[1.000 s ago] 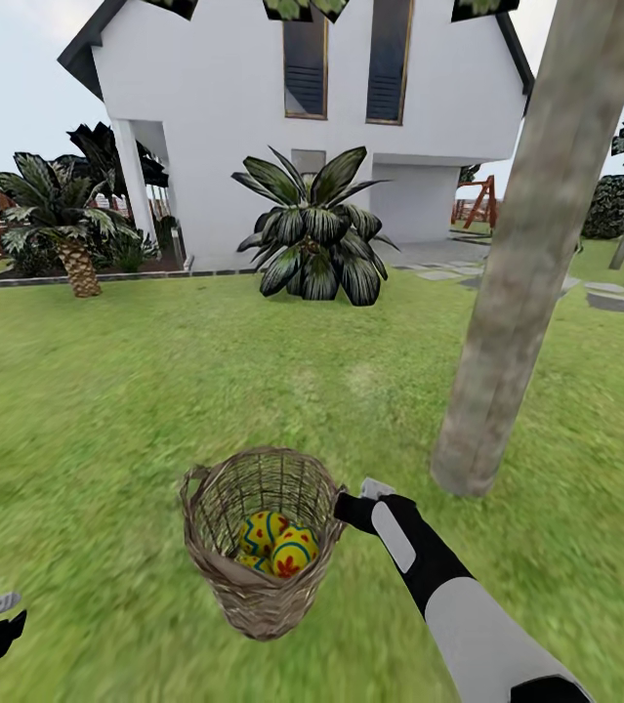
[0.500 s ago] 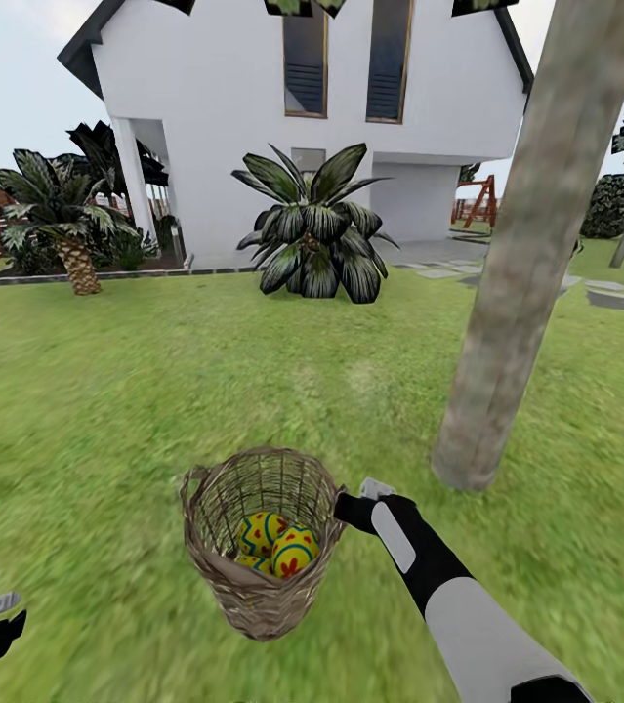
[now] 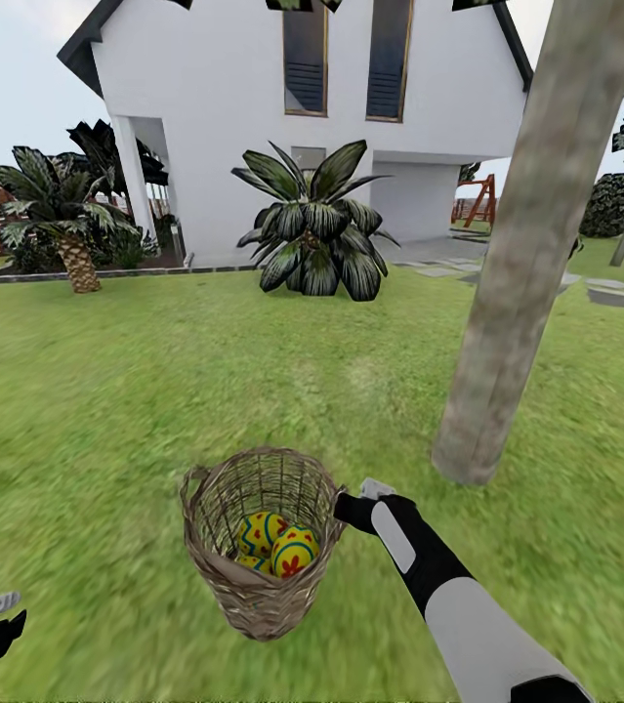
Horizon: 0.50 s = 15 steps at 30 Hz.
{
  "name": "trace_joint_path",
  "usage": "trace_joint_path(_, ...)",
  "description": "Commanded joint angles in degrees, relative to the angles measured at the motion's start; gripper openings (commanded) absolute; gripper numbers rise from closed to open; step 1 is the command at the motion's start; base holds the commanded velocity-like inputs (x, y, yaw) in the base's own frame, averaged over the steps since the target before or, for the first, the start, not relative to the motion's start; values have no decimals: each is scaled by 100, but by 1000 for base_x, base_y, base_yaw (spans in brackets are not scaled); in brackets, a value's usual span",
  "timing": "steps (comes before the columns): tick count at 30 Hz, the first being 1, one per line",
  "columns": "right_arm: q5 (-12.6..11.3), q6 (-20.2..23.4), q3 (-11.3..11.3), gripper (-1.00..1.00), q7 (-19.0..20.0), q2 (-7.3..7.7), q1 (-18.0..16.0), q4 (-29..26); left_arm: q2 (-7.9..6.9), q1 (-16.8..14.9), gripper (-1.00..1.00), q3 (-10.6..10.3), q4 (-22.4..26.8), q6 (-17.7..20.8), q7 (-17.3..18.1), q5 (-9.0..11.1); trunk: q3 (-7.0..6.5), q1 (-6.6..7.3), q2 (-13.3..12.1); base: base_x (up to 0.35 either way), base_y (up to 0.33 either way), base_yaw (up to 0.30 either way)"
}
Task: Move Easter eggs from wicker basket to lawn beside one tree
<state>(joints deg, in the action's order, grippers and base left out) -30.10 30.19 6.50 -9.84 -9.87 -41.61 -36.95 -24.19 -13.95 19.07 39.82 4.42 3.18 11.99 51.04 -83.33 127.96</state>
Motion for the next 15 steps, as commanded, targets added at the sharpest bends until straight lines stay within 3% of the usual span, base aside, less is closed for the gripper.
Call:
trace_joint_path(1, -101, 5, 18, -100, -53, 2, -4, -14, 2, -2, 100, 18, 8, 42, 33, 57, 24, -21, 44, 0, 0, 0)
trace_joint_path(15, -101, 5, 18, -100, -53, 2, -5, -14, 3, -2, 100, 18, 8, 42, 33, 57, 275, -329, 606, 0, 0, 0)
